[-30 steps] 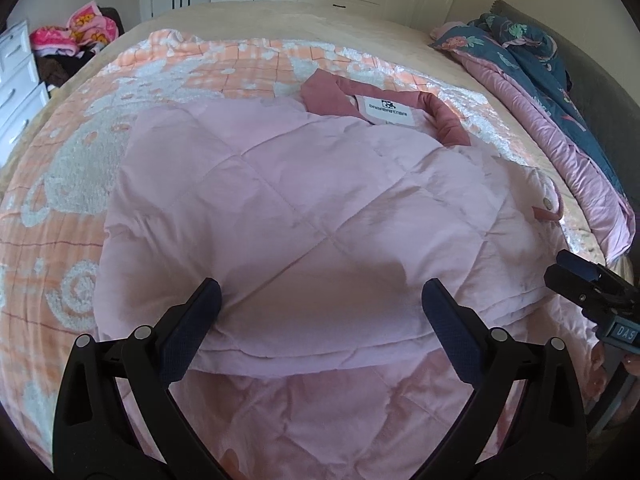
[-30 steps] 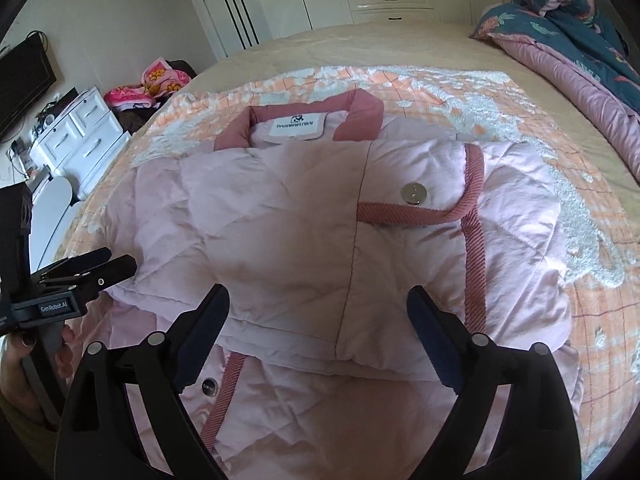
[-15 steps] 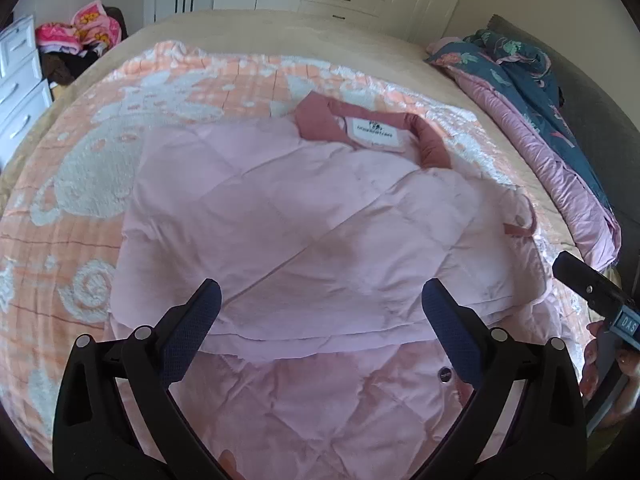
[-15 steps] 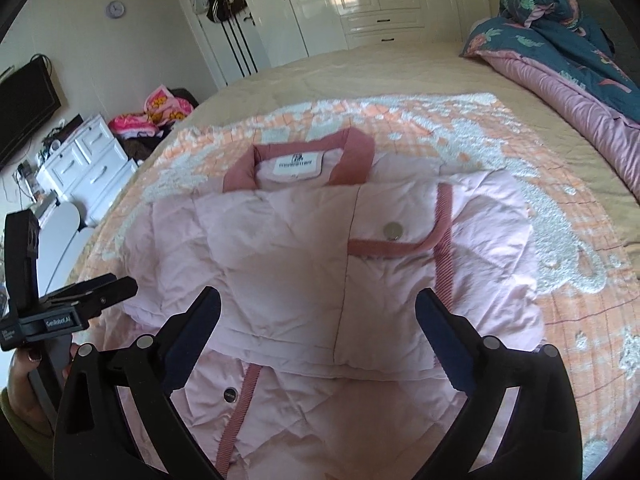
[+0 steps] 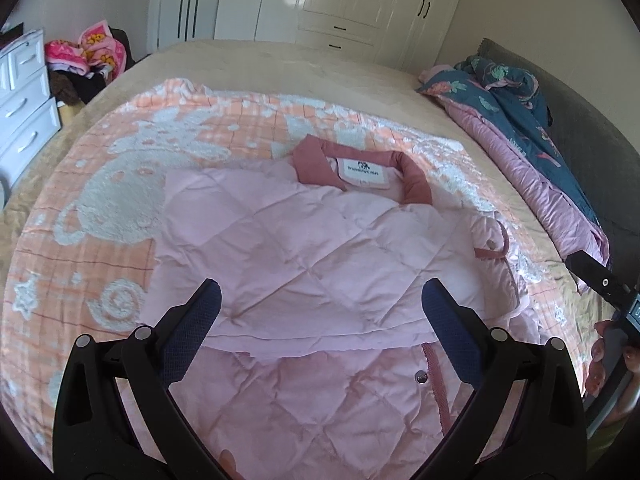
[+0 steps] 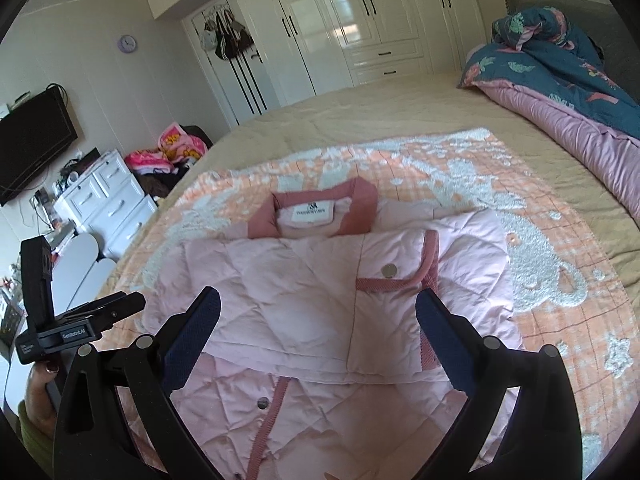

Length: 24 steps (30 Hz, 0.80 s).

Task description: Fold large clothes

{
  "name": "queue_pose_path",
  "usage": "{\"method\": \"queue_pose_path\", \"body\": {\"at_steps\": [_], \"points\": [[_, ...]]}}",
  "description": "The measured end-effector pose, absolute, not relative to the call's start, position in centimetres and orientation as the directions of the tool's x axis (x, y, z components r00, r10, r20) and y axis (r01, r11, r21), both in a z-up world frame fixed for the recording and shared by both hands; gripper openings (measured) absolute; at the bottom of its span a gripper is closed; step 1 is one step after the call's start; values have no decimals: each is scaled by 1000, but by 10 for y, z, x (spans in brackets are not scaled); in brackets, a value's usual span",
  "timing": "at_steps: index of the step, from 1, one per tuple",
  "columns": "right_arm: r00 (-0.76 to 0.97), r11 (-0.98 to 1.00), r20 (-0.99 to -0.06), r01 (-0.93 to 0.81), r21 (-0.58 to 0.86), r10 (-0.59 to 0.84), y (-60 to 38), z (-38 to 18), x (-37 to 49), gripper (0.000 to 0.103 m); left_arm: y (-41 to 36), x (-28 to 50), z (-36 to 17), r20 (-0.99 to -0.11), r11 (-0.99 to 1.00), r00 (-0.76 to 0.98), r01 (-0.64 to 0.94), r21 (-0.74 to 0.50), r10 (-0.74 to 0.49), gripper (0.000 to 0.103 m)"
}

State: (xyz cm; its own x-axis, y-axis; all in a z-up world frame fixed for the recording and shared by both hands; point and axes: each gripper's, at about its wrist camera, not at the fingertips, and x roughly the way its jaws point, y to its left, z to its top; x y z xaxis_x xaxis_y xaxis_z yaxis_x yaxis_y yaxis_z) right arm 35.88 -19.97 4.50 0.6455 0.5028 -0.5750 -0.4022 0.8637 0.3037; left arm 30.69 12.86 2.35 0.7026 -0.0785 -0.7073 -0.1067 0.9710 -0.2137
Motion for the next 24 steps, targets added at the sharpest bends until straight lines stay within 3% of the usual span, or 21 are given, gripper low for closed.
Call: {"method": "queue_pose_path", "body": {"at_steps": [24], "points": [[709, 847, -464, -431, 311, 531, -229, 88, 294, 99, 113, 243, 68, -600, 968, 795, -69, -242, -93, 94]]}}
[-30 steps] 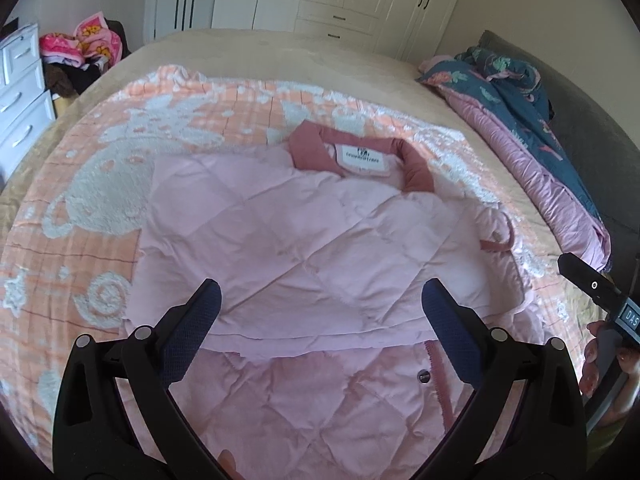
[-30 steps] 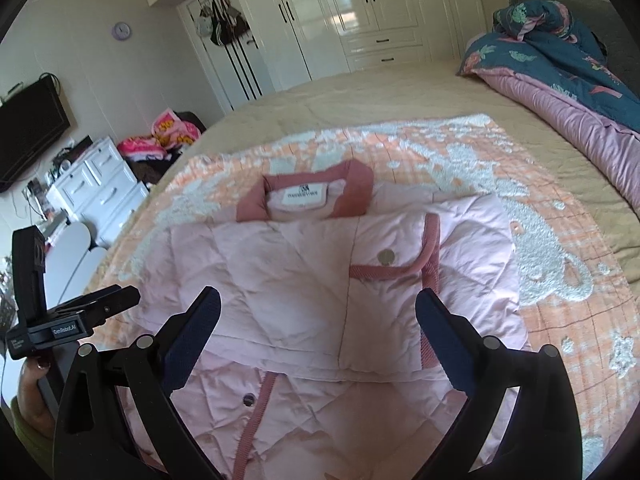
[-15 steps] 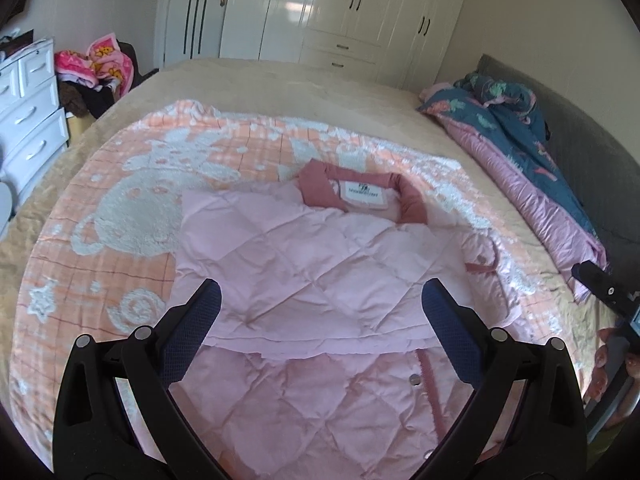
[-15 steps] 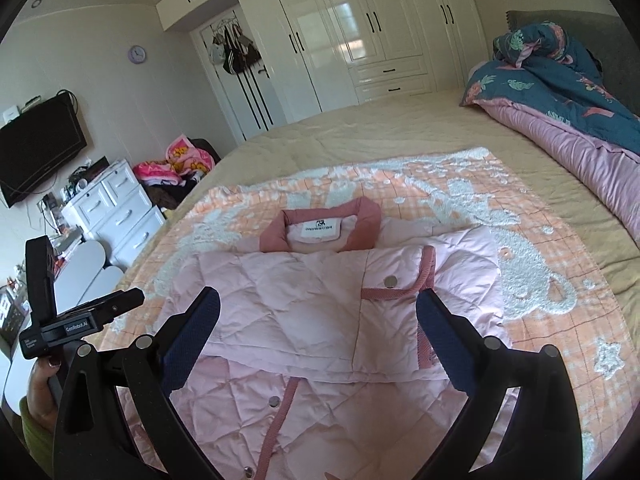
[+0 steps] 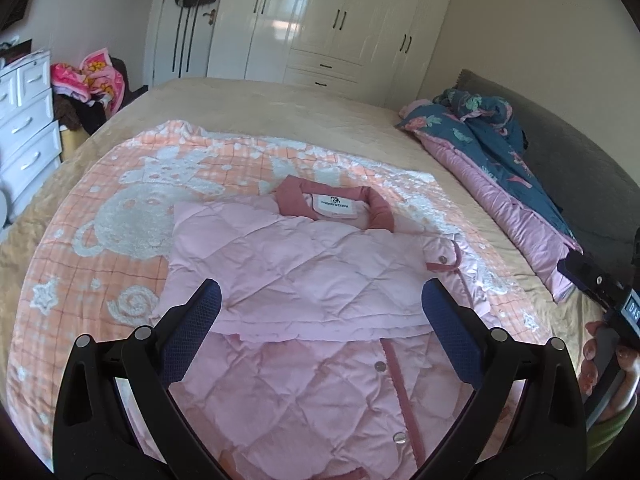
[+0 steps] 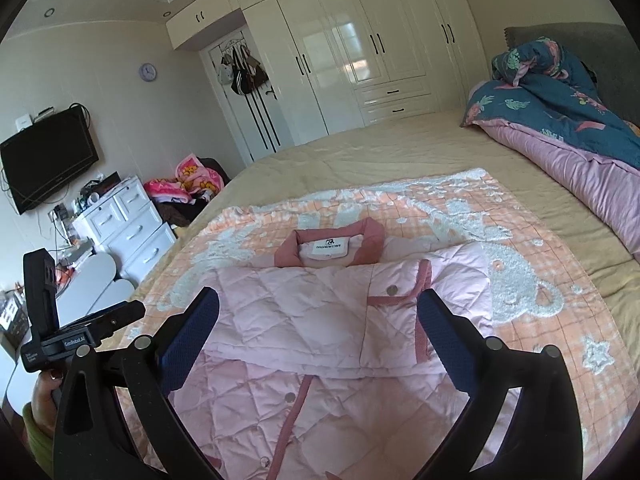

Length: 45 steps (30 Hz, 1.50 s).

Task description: Fold large clothes

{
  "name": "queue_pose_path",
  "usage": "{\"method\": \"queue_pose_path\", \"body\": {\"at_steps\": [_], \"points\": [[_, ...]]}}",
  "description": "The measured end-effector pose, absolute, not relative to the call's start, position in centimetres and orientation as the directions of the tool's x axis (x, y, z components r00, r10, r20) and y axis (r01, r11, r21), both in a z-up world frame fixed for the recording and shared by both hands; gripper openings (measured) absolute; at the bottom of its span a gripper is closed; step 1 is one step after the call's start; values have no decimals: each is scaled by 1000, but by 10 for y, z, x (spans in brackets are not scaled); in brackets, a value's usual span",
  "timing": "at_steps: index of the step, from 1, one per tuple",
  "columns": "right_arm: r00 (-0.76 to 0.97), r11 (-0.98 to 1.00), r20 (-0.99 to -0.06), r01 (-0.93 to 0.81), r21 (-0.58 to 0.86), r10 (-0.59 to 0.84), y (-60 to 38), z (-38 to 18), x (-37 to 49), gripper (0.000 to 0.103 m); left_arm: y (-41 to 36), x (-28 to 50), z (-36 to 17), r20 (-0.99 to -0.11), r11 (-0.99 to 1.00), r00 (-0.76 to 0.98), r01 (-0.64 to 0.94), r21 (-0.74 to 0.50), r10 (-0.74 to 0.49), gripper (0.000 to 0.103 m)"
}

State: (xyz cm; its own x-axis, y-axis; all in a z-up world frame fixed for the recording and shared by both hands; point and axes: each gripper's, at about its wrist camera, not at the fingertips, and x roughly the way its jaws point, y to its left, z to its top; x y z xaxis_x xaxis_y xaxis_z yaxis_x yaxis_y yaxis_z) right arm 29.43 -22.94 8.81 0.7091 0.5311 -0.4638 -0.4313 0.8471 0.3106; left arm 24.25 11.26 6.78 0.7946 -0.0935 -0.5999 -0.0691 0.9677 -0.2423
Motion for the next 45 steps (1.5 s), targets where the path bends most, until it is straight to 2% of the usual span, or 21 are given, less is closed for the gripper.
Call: {"method": "queue_pose_path", "body": {"at_steps": [6, 9, 24, 45], "points": [[735, 870, -465, -401, 289, 493, -240, 86, 279, 99, 104, 225, 66, -596, 968, 797, -68, -243, -94, 94], [740, 877, -471, -391, 279, 480, -244, 84, 274, 99, 102, 217, 63, -594, 961, 794, -46, -274, -131, 94], [750, 900, -497, -351, 260, 436, -267, 73, 227, 99, 84, 185, 42, -633, 957, 758, -44, -287, -156, 94], [736, 900, -518, -371, 230, 436, -286, 84, 177, 99, 89, 114, 62, -631, 963, 771, -93, -251, -90, 94]]}}
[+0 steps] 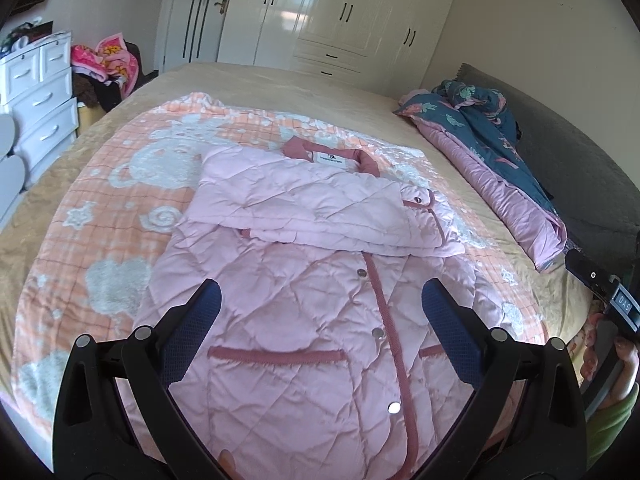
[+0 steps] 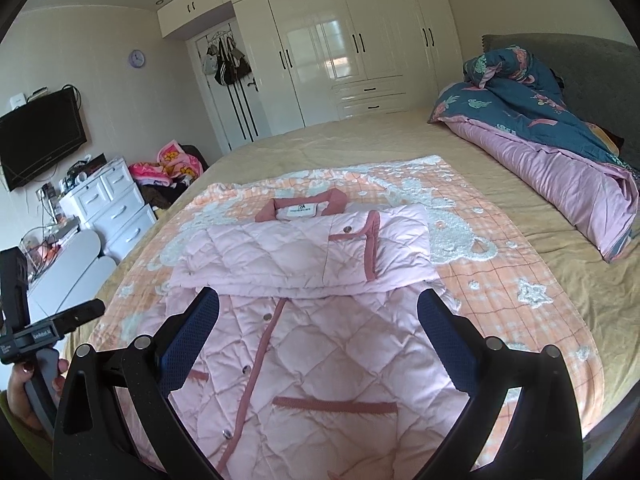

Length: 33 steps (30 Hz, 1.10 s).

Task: Fold large clothes
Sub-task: 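Move both grippers to the ribbed hem of the jacket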

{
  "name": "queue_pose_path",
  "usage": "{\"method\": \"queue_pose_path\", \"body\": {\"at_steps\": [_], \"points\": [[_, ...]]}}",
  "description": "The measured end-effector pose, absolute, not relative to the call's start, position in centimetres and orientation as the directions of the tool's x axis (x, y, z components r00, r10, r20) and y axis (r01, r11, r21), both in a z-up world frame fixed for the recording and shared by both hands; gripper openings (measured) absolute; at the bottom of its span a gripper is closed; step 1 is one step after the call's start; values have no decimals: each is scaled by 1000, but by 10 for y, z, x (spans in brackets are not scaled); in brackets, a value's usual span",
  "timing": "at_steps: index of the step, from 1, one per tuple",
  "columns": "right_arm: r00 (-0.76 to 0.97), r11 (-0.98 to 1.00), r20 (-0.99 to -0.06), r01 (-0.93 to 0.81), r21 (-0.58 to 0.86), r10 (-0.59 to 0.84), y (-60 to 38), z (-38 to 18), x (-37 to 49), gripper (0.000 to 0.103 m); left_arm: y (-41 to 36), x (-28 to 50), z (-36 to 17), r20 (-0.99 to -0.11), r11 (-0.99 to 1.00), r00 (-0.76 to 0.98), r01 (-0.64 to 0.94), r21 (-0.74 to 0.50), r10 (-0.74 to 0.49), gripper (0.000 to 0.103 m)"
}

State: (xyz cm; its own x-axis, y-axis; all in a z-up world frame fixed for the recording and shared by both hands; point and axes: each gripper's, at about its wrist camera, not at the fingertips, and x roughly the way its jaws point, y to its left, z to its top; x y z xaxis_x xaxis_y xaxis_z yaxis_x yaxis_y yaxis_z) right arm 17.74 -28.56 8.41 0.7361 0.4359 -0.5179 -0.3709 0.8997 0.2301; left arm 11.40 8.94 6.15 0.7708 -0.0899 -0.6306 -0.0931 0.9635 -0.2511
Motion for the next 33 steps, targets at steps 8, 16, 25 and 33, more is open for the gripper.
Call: {"method": "queue_pose_path", "body": {"at_steps": [8, 16, 25, 33], "points": [[715, 906, -559, -356, 227, 421, -301, 71, 163, 99, 88, 91, 49, -667, 967, 744, -131, -218, -49, 94], [699, 913, -588, -340, 227, 407, -316, 61, 154, 99, 85, 73, 33, -699, 971, 714, -153, -186, -22, 94], [679, 924, -630, -324, 206, 378, -328, 44, 145, 99, 95, 65, 22, -719, 966, 695, -188, -176, 4, 94], [640, 931, -682, -312, 189, 353, -336, 20, 141, 99, 110, 58, 5, -749, 959, 662, -226, -170, 23, 94]]}}
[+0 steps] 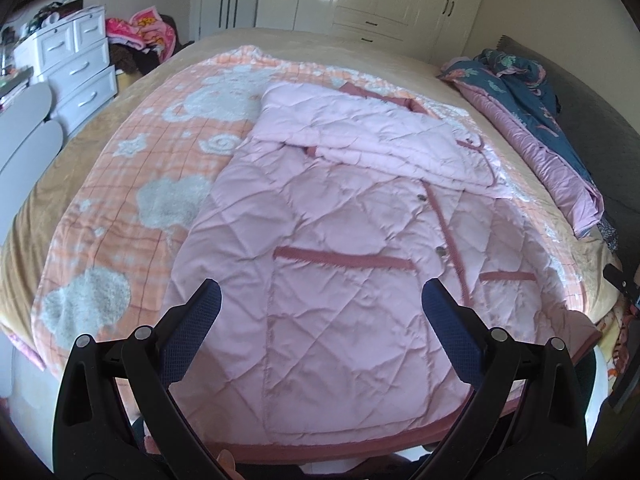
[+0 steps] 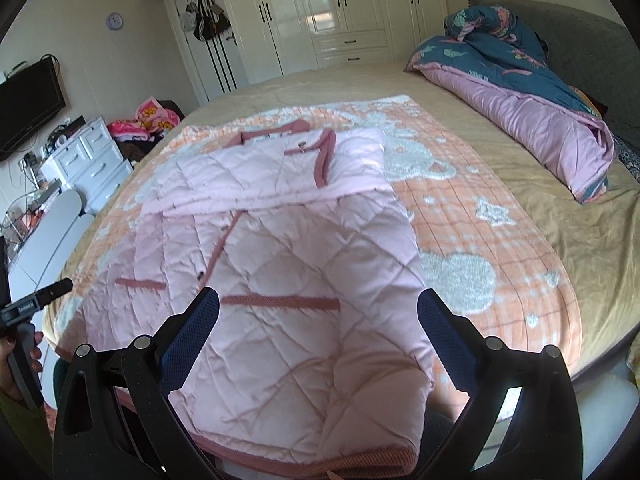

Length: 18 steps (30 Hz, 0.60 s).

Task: Fold large clothes
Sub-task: 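Move both grippers to the ribbed hem of the jacket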

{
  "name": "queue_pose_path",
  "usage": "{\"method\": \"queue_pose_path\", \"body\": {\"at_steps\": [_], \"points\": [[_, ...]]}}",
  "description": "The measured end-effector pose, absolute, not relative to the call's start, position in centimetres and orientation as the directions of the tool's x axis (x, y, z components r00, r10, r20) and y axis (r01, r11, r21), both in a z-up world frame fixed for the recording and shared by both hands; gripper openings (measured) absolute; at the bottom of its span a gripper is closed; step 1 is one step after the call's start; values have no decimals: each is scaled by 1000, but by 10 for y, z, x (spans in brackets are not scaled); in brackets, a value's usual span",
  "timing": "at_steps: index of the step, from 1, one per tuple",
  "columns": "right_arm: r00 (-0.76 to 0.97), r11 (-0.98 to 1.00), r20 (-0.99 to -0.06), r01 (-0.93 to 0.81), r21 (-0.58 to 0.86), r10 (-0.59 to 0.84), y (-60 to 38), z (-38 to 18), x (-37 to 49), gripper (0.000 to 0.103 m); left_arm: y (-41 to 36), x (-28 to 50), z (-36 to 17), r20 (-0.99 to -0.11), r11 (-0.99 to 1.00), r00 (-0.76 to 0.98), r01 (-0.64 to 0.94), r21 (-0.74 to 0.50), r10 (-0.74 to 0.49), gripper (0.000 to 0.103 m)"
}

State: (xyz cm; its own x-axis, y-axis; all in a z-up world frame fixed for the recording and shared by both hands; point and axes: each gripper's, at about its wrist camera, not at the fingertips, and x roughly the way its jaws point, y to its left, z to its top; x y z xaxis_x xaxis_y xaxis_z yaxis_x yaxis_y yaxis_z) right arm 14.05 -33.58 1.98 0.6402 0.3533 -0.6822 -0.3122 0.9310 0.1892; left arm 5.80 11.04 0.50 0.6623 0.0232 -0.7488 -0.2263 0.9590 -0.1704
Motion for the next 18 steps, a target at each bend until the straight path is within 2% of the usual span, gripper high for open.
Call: {"method": "queue_pose_path", "body": {"at_steps": [8, 18], "points": [[601, 940, -728, -277, 197, 330, -350, -9, 138, 99, 133, 49, -9, -775, 946, 630, -279, -164, 52, 94], [600, 938, -724, -278, 209, 339, -355, -11, 137, 99, 164, 30, -32, -814, 919, 575, -358, -164, 78, 94]]}}
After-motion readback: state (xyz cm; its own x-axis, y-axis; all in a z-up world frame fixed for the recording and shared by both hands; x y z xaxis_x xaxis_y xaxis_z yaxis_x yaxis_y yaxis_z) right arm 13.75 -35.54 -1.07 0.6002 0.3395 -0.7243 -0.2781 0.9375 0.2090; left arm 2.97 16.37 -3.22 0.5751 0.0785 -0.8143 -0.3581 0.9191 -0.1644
